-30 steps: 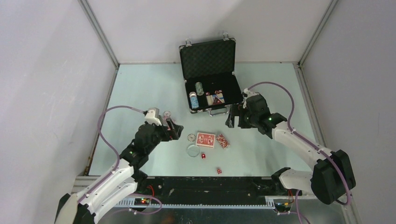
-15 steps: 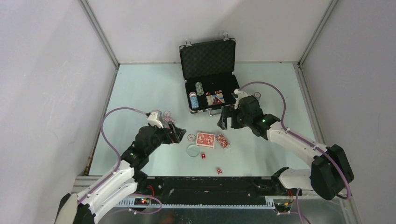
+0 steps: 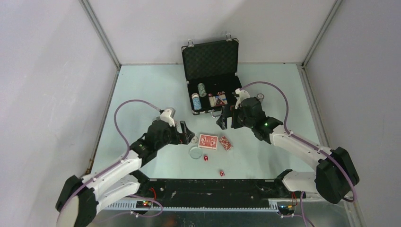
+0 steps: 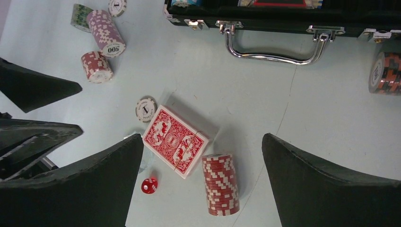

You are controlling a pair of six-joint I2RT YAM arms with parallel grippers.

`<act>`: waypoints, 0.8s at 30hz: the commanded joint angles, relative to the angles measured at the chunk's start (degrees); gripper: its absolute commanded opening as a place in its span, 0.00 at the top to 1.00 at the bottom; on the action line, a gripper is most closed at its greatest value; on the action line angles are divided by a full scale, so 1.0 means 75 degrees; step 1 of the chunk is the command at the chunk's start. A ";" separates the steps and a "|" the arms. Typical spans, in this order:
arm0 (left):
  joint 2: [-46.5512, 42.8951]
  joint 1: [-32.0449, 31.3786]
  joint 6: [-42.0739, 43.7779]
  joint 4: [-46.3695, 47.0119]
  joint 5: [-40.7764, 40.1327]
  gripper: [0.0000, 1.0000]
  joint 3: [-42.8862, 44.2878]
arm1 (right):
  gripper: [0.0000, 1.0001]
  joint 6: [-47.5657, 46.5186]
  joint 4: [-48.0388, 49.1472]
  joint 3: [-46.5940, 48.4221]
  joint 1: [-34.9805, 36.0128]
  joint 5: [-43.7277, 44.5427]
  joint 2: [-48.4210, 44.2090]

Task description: Pack up texas hold em set

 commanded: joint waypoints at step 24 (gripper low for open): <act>0.1379 -0.0650 -0.0397 -0.0838 -0.2024 0.00 0.1255 | 0.27 -0.0009 -0.1868 0.0142 0.1276 0.1017 0.0973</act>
